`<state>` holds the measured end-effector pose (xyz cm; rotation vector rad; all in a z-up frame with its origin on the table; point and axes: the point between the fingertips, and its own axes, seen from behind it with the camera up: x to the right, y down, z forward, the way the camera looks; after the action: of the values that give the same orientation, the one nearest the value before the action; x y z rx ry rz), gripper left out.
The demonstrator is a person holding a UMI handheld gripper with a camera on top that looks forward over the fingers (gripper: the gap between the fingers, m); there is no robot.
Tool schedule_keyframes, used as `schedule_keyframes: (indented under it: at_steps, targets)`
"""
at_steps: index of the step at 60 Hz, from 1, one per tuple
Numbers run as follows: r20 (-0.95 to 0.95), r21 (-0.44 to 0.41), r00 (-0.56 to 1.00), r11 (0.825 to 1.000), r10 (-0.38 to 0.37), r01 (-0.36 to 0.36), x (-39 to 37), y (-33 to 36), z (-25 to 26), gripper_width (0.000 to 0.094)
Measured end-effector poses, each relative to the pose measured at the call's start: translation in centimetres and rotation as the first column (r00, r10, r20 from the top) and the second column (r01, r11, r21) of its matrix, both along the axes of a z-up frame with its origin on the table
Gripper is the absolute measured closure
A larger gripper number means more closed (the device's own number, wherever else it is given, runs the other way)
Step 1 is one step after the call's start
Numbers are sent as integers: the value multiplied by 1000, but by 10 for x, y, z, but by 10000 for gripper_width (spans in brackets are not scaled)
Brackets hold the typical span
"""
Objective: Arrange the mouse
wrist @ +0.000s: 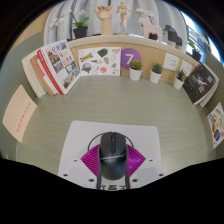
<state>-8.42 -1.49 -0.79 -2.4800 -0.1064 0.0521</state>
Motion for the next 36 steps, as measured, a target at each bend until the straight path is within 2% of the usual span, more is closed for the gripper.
schedule_keyframes:
  at_steps: [4,9,21,23,25,26,29,36]
  targets:
    - [8,5,1000,1000,6,-6,1,0,-4,610]
    - [-13,7,1000,1000,-21,21,0,0,-5,577]
    - [4,12,999,999,-40,40,0,1,-7,462]
    - [11,6,999,999,-48,48,2,1,-7,404]
    - [28,-1,998,998,-61,61,7,-1,-7,296]
    - [38,-5,997,998,-69,69,10,-2,-6,209]
    - [53,-23,996,997,-74,75,13,-6,-3,112]
    - [36,-1,996,997,-76,76,9,-12,18,92]
